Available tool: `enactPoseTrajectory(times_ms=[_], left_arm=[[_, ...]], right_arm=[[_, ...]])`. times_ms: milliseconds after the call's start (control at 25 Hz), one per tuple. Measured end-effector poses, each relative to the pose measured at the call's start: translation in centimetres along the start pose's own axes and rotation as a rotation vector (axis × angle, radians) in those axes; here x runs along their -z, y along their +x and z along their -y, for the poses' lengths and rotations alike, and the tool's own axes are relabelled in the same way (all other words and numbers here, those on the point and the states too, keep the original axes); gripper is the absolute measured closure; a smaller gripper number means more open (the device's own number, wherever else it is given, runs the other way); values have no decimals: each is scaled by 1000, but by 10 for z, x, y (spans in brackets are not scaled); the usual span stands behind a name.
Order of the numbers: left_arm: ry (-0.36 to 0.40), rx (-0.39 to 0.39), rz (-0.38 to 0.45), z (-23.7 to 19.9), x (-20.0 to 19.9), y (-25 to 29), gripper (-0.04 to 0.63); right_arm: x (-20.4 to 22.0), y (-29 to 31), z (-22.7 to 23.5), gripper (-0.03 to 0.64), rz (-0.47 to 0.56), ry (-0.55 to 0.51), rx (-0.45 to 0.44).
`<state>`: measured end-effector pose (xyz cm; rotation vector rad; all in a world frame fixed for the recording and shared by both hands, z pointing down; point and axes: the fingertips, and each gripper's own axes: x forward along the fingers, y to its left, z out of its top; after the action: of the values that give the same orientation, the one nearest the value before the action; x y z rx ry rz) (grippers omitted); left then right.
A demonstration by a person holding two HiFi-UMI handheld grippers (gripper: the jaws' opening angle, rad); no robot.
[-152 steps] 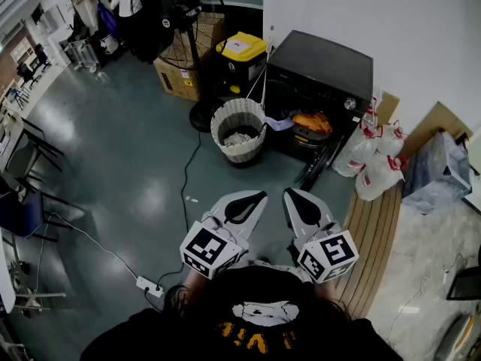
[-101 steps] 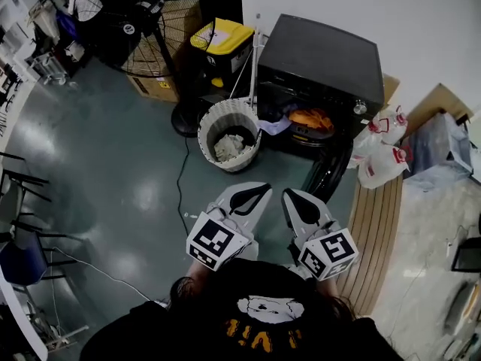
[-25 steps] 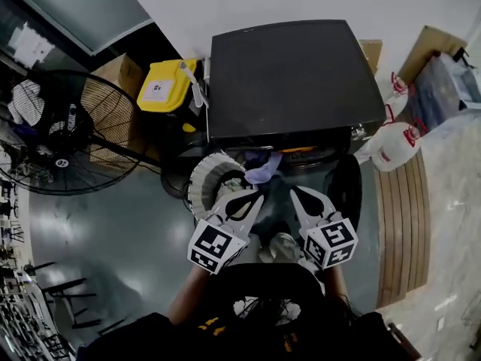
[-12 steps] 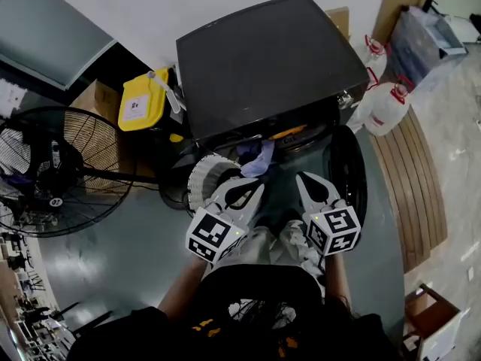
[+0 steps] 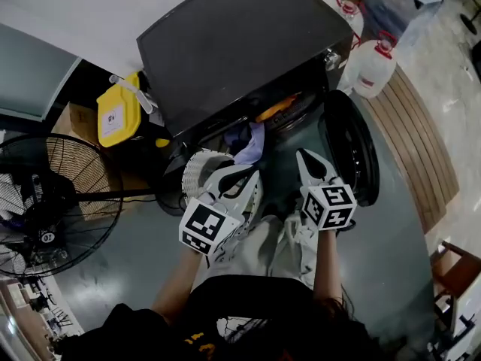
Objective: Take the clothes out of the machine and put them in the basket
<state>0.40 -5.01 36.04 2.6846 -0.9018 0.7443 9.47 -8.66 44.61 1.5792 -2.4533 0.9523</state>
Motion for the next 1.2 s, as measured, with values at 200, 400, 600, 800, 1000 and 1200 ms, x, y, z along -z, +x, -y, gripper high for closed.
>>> enactPoseTrajectory(times_ms=[200, 400, 600, 800, 1000, 1200], left_arm=[[29, 38, -18, -6, 32, 21, 594], [37, 27, 14, -24, 64, 53, 594], [12, 0, -25, -40, 99, 84, 594], [22, -12, -42, -46, 121, 110, 588], [63, -5, -70, -55, 147, 132, 581], [89, -6, -109, -70, 175, 144, 581]], right_arm=[[35, 26, 25, 589, 0, 53, 33], [69, 70, 51, 589, 11, 106, 11], [101, 113, 80, 563, -22, 145, -29], [121, 157, 111, 554, -26, 164, -31], [144, 200, 139, 535, -44, 193, -28], [163, 237, 157, 489, -67, 187, -37]])
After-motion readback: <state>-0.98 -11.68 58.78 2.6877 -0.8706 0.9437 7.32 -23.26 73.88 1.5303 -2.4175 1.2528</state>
